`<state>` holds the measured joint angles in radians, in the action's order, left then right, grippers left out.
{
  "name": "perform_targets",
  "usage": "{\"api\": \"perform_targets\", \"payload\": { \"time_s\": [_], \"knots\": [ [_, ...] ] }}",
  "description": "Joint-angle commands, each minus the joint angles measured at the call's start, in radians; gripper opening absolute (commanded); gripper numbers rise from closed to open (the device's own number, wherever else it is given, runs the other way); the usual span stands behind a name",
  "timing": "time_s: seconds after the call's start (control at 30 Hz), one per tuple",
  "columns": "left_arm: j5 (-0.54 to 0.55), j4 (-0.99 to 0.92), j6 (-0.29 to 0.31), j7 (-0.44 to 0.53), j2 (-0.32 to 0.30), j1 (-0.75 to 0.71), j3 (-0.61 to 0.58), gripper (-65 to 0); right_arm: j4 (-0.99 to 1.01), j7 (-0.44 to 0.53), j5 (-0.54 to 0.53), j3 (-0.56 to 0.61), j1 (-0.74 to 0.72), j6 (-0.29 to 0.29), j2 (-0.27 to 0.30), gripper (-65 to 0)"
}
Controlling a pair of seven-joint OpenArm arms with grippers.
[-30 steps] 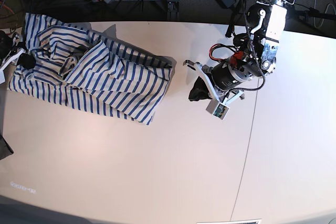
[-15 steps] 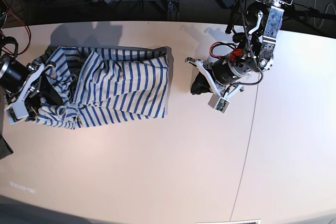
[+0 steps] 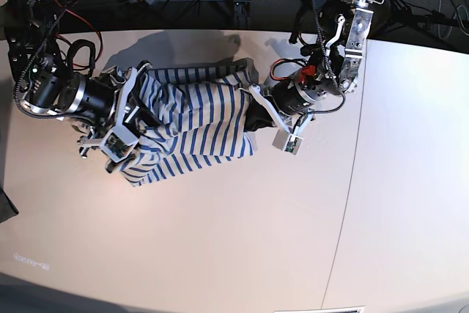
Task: Fold the T-shirt properly
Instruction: 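Grasp the bundle end with the right gripper and fold it toward the left gripper, then lift and fold the bundle over with both grippers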
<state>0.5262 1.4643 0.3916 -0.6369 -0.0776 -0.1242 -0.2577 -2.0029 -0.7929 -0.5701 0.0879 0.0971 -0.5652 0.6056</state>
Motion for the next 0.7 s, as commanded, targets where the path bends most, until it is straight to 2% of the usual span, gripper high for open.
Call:
{"api": "perform_targets", "payload": {
  "time_s": [0.0,0.27,0.43,0.67],
  "knots": [
    [-0.021,-0.003,0.019,-0.045,0.008,-0.014,-0.005,-65.0,-0.016,0.027,-0.004,0.012,-0.023,-0.006,0.005,-65.0],
    [-0.026,-0.006,0.024,-0.014,0.033,-0.062,-0.006,-65.0,-0.016,0.026,0.019,0.126,-0.061,-0.006,-0.066,-65.0],
    [-0.026,-0.006,0.024,-0.006,0.033,-0.061,-0.006,-65.0,-0.015,0.026,0.098,0.222,-0.06,-0.006,-0.108,-65.0],
    [-0.021,-0.005,0.024,-0.011,0.033,-0.061,-0.006,-65.0,0.016,0.036,0.166,0.257,-0.06,-0.007,-0.11,-65.0]
  ]
}}
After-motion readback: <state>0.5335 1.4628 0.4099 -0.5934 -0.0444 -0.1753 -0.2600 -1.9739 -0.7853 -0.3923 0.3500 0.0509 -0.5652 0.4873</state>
